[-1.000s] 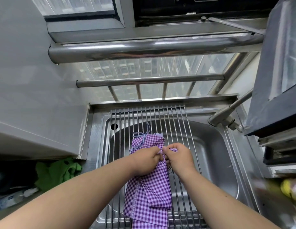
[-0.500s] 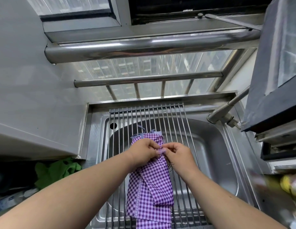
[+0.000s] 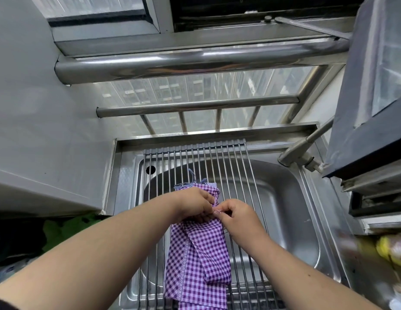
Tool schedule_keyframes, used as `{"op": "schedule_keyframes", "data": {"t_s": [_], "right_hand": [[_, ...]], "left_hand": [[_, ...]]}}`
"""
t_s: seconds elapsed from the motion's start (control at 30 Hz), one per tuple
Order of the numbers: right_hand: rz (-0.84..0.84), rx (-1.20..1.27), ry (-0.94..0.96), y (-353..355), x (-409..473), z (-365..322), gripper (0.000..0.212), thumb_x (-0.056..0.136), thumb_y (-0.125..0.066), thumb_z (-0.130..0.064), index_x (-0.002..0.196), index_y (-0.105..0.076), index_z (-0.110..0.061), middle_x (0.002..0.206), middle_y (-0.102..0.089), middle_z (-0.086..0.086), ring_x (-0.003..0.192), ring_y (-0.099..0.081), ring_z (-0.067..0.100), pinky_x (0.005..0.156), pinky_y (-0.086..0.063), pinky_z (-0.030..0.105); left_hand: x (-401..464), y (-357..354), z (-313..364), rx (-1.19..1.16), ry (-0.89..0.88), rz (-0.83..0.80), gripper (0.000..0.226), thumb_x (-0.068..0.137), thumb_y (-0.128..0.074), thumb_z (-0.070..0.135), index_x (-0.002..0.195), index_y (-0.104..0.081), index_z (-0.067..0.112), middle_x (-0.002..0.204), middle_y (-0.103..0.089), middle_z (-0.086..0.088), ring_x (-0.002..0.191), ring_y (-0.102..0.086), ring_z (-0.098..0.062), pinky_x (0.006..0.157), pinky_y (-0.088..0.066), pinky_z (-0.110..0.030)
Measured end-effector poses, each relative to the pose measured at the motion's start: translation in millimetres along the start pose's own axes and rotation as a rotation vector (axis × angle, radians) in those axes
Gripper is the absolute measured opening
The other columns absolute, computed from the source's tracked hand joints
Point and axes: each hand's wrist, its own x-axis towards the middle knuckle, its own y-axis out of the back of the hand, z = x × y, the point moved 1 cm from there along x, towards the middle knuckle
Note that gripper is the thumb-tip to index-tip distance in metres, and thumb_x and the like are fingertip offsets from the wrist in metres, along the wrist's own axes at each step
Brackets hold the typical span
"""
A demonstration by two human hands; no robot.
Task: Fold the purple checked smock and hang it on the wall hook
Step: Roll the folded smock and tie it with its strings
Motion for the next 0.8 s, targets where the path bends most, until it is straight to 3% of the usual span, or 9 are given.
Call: {"op": "schedule_keyframes", "data": {"t_s": [0.07,0.2,0.3,0.4,0.47,0.53,0.67,0.8], "right_hand": [[0.005,-0.003,0.000,-1,-1,1,0.011,0.096,-0.077,-0.025,0.087,-0.074,-0.032,0.092,-0.073,-0.011,0.087,-0.068,0.002,0.080,-0.056,0.026],[-0.008,-0.015,0.028,-4,-2,2,0.008,0.098,-0.074,-0.027,0.092,-0.070,-0.031,0.094,-0.073,-0.012,0.091,-0.068,0.004,0.086,-0.060,0.036],[-0.025,-0.031,0.023,-1,-2,-1,0.009,0.099,-0.072,-0.030,0.092,-0.068,-0.032,0.095,-0.072,-0.012,0.090,-0.068,0.004,0.085,-0.060,0.034],[-0.052,-0.041,0.005,3,-3,-3,0.008,0.100,-0.071,-0.032,0.094,-0.068,-0.032,0.095,-0.072,-0.011,0.089,-0.067,0.003,0.082,-0.059,0.029],[-0.059,-0.028,-0.002,4,-5,-3,0.006,0.100,-0.071,-0.033,0.095,-0.069,-0.031,0.095,-0.072,-0.010,0.089,-0.068,0.005,0.083,-0.059,0.030],[-0.062,-0.001,-0.011,3,-7,-3,0.006,0.100,-0.072,-0.032,0.095,-0.070,-0.030,0.095,-0.073,-0.010,0.090,-0.068,0.005,0.084,-0.059,0.031],[-0.071,0.057,-0.030,2,-8,1,0.006,0.099,-0.073,-0.030,0.094,-0.070,-0.030,0.102,-0.074,-0.012,0.096,-0.068,0.002,0.090,-0.059,0.031],[-0.132,0.045,-0.043,3,-7,2,0.007,0.105,-0.064,-0.029,0.097,-0.063,-0.027,0.117,-0.071,-0.017,0.106,-0.066,-0.001,0.094,-0.056,0.031]], "left_hand": [[0,1,1,0.016,0.014,-0.010,0.023,0.093,-0.065,-0.001,0.114,-0.074,0.006,0.105,-0.078,-0.018,0.087,-0.073,-0.020,0.082,-0.059,-0.028],[0,-2,-2,0.001,0.003,-0.061,0.024,0.098,-0.054,0.001,0.112,-0.072,-0.006,0.091,-0.071,-0.013,0.075,-0.066,-0.016,0.079,-0.054,-0.031],[-2,-2,-8,0.018,-0.080,-0.010,0.019,0.101,-0.062,0.012,0.106,-0.078,0.003,0.088,-0.075,-0.008,0.076,-0.068,-0.013,0.077,-0.058,-0.026],[-3,-6,-16,0.088,-0.191,0.145,0.014,0.100,-0.068,0.019,0.095,-0.080,0.014,0.083,-0.078,-0.001,0.073,-0.070,-0.010,0.073,-0.060,-0.027],[-4,-10,-18,0.220,-0.252,0.261,0.013,0.100,-0.068,0.025,0.092,-0.077,0.022,0.083,-0.077,0.003,0.074,-0.070,-0.010,0.074,-0.061,-0.031],[-6,-14,-16,0.382,-0.293,0.324,0.013,0.102,-0.064,0.030,0.091,-0.070,0.029,0.087,-0.072,0.008,0.078,-0.067,-0.008,0.071,-0.055,-0.027],[-9,-18,-13,0.454,-0.306,0.338,0.015,0.107,-0.053,0.029,0.094,-0.061,0.027,0.089,-0.068,0.006,0.074,-0.060,-0.009,0.066,-0.047,-0.026],[-10,-18,-19,0.382,-0.279,0.339,0.019,0.109,-0.047,0.031,0.094,-0.057,0.024,0.089,-0.068,-0.002,0.074,-0.057,-0.014,0.072,-0.055,-0.037]]}}
